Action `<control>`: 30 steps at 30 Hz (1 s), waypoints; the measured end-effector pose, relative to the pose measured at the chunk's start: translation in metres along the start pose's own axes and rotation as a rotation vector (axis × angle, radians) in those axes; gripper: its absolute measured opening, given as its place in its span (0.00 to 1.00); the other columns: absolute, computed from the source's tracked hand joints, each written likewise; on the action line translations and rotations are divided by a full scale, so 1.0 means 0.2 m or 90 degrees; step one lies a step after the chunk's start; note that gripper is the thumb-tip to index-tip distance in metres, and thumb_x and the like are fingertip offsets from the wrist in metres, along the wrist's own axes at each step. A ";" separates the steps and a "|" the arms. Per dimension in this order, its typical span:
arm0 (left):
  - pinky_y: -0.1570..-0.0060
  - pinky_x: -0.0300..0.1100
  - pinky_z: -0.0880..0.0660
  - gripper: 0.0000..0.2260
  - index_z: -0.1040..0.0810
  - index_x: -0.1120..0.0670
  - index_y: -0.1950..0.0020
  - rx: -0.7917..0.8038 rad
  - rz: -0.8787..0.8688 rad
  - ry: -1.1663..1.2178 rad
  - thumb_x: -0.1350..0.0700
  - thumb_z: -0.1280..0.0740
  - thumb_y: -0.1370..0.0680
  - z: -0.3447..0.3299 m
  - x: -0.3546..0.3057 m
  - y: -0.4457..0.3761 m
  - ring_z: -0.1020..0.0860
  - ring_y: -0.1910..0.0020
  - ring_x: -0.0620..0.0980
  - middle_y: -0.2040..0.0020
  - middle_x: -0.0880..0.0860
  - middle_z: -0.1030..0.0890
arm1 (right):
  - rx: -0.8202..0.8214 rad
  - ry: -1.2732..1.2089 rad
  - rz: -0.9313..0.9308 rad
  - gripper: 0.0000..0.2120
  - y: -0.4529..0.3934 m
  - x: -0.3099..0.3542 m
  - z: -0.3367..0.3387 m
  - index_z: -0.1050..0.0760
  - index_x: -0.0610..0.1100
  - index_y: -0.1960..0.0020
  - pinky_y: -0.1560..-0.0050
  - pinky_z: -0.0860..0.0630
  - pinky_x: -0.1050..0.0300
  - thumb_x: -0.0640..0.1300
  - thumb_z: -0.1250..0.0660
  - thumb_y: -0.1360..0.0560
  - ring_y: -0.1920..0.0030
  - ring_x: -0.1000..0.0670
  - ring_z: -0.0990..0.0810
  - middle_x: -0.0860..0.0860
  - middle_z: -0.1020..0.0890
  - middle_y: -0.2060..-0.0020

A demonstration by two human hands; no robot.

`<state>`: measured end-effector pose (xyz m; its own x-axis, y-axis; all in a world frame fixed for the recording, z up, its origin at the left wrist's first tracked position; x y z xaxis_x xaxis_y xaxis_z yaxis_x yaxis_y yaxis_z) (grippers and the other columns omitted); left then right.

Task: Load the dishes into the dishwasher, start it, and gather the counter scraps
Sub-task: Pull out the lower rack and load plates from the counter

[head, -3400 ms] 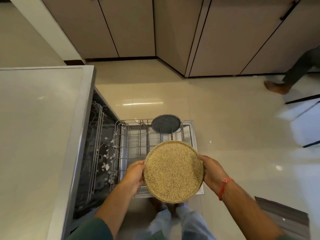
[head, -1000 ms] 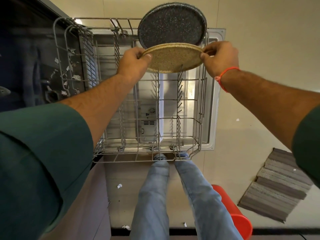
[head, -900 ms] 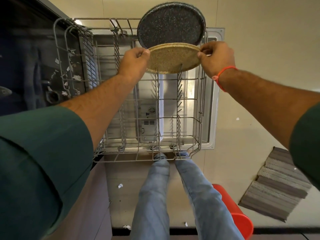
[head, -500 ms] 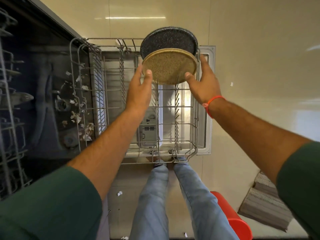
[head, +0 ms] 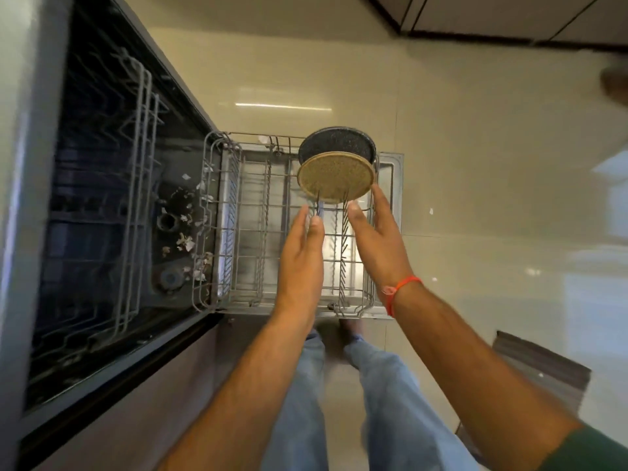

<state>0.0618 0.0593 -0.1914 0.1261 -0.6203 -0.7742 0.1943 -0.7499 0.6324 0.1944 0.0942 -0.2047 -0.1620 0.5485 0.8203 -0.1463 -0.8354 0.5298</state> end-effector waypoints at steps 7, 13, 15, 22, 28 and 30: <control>0.31 0.40 0.36 0.22 0.37 0.39 0.22 -0.022 -0.046 0.002 0.40 0.42 0.17 0.11 -0.25 0.39 0.32 0.36 0.28 0.25 0.36 0.35 | 0.009 -0.076 -0.016 0.28 0.34 0.25 0.17 0.41 0.58 0.21 0.29 0.37 0.56 0.54 0.37 0.18 0.32 0.61 0.37 0.62 0.35 0.33; 0.25 0.47 0.38 0.21 0.36 0.36 0.23 -0.064 -0.094 0.027 0.39 0.44 0.17 0.17 -0.47 0.77 0.34 0.27 0.38 0.23 0.40 0.34 | 0.065 -0.110 0.070 0.26 0.56 0.62 0.28 0.37 0.57 0.22 0.37 0.35 0.63 0.53 0.36 0.18 0.38 0.64 0.29 0.61 0.30 0.35; 0.25 0.49 0.37 0.20 0.36 0.34 0.24 -0.095 -0.126 0.035 0.38 0.44 0.17 0.22 -0.54 0.91 0.33 0.27 0.39 0.24 0.39 0.33 | 0.107 -0.118 0.094 0.25 0.66 0.74 0.28 0.37 0.58 0.23 0.44 0.33 0.70 0.53 0.36 0.18 0.34 0.60 0.31 0.58 0.31 0.29; 0.25 0.48 0.36 0.21 0.35 0.37 0.24 -0.224 -0.214 0.158 0.39 0.44 0.17 0.48 -0.65 1.34 0.32 0.27 0.40 0.23 0.42 0.32 | 0.255 -0.107 0.184 0.22 1.05 1.06 0.13 0.32 0.57 0.25 0.37 0.33 0.66 0.54 0.36 0.19 0.28 0.59 0.33 0.57 0.32 0.25; 0.24 0.50 0.37 0.21 0.34 0.42 0.22 -0.382 -0.282 0.277 0.42 0.44 0.15 0.87 -0.59 1.74 0.32 0.26 0.43 0.23 0.45 0.32 | 0.428 -0.043 0.237 0.21 1.51 1.17 -0.21 0.31 0.57 0.26 0.36 0.33 0.64 0.54 0.37 0.18 0.28 0.60 0.32 0.59 0.31 0.26; 0.24 0.51 0.37 0.21 0.33 0.42 0.22 -0.427 -0.312 0.314 0.42 0.44 0.16 1.03 -0.55 1.89 0.32 0.26 0.43 0.23 0.45 0.32 | 0.478 -0.020 0.259 0.21 1.68 1.19 -0.36 0.31 0.57 0.26 0.32 0.33 0.60 0.53 0.37 0.18 0.33 0.62 0.29 0.60 0.31 0.27</control>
<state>-0.0791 -0.2035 0.1376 0.2486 0.0082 -0.9686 0.8297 -0.5178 0.2086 0.0372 -0.0530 0.1534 -0.0324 0.2090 0.9774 0.6051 -0.7742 0.1856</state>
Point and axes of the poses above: each hand's wrist, its own y-axis away from the middle knuckle, its own z-axis out of the back of the hand, x = y × z, the point moved 7 cm from there along -y, towards the middle knuckle
